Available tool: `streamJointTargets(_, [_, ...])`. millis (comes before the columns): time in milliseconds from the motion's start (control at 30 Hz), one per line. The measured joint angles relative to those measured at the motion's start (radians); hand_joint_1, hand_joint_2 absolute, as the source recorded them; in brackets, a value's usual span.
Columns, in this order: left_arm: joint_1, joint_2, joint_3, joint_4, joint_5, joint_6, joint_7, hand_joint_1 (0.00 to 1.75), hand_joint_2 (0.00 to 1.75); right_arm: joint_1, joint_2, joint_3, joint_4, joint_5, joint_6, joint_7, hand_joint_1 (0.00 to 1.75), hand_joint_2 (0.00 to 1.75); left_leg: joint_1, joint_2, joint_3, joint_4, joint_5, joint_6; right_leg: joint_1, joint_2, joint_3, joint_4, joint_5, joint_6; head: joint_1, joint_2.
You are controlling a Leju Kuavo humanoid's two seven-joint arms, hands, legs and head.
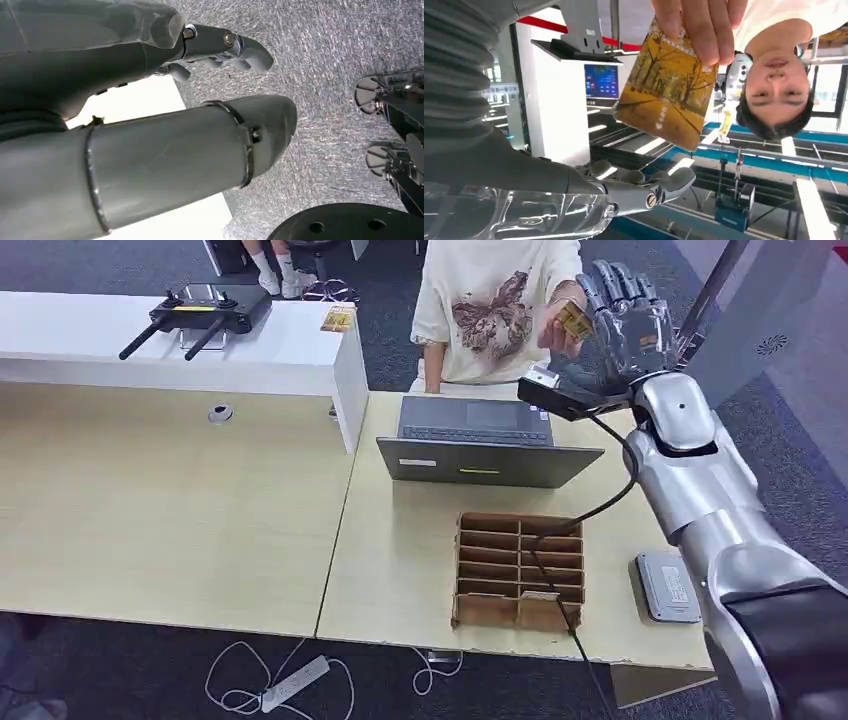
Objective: Pass the card to the sensor for recognition and then transmit it.
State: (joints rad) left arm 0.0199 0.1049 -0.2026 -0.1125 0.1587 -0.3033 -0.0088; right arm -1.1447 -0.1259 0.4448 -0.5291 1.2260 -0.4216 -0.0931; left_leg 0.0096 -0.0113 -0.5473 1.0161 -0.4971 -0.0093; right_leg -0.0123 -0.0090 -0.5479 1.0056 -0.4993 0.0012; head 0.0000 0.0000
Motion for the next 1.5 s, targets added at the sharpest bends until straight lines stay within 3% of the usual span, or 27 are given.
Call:
streamJointTargets(333, [0.0, 0.0, -0.003, 0.0, 0.013, 0.003, 0.0, 0.0, 0.0, 0.008, -0.016, -0.036, 0.001, -0.077, -0.024, -0.011, 0.0, 1.75, 0.0, 0.0, 0.0, 0.0, 0.0, 0.0, 0.0, 0.0, 0.0, 0.0, 0.0, 0.0, 0.0, 0.0])
streamJointTargets(600, [0.009, -0.006, -0.002, 0.0, 0.042, 0.022, -0.012, 0.0, 0.0, 0.08, -0.044, -0.147, -0.046, -0.225, -0.165, -0.025, 0.0, 1.75, 0.0, 0.0, -0.001, 0.001, 0.0, 0.0, 0.0, 0.0, 0.0, 0.0, 0.0, 0.0, 0.0, 0.0])
streamJointTargets(833, [0.013, -0.011, -0.002, 0.0, 0.048, 0.024, -0.013, 0.0, 0.0, 0.1, -0.059, -0.183, -0.064, -0.228, -0.169, -0.023, 0.0, 1.75, 0.0, 0.0, 0.0, 0.001, 0.0, 0.0, 0.0, 0.001, 0.0, 0.0, 0.0, 0.0, 0.0, 0.0])
streamJointTargets(933, [0.014, -0.012, 0.0, 0.0, 0.06, 0.027, -0.022, 0.0, 0.0, 0.117, -0.061, -0.201, -0.088, -0.29, -0.171, -0.024, 0.0, 1.75, 0.001, 0.0, 0.0, 0.001, 0.0, 0.0, 0.0, 0.001, 0.0, 0.0, 0.0, -0.001, 0.0, 0.0])
streamJointTargets(1200, [0.025, -0.021, 0.001, 0.001, 0.089, 0.033, -0.043, 0.0, 0.0, 0.278, -0.089, -0.317, -0.338, -0.747, 0.069, -0.089, 0.0, 1.75, 0.0, -0.001, -0.001, 0.001, 0.0, 0.0, 0.0, -0.001, -0.001, 0.0, 0.0, -0.001, 0.0, 0.0])
streamJointTargets(1367, [0.029, -0.021, -0.001, 0.002, 0.097, 0.035, -0.051, 0.0, 0.0, 0.38, -0.16, -0.408, -0.478, -0.996, 0.171, -0.172, 0.0, 1.75, 0.0, -0.003, -0.002, 0.002, 0.0, 0.0, 0.0, -0.003, -0.001, -0.001, 0.0, 0.0, 0.0, 0.0])
streamJointTargets(1500, [0.03, -0.021, -0.005, 0.002, 0.103, 0.042, -0.052, 0.0, 0.0, 0.504, -0.216, -0.532, -0.574, -1.219, 0.25, -0.21, 0.0, 1.75, 0.0, -0.004, -0.003, 0.002, -0.001, 0.001, 0.0, -0.004, 0.0, -0.002, 0.0, 0.0, 0.0, 0.0])
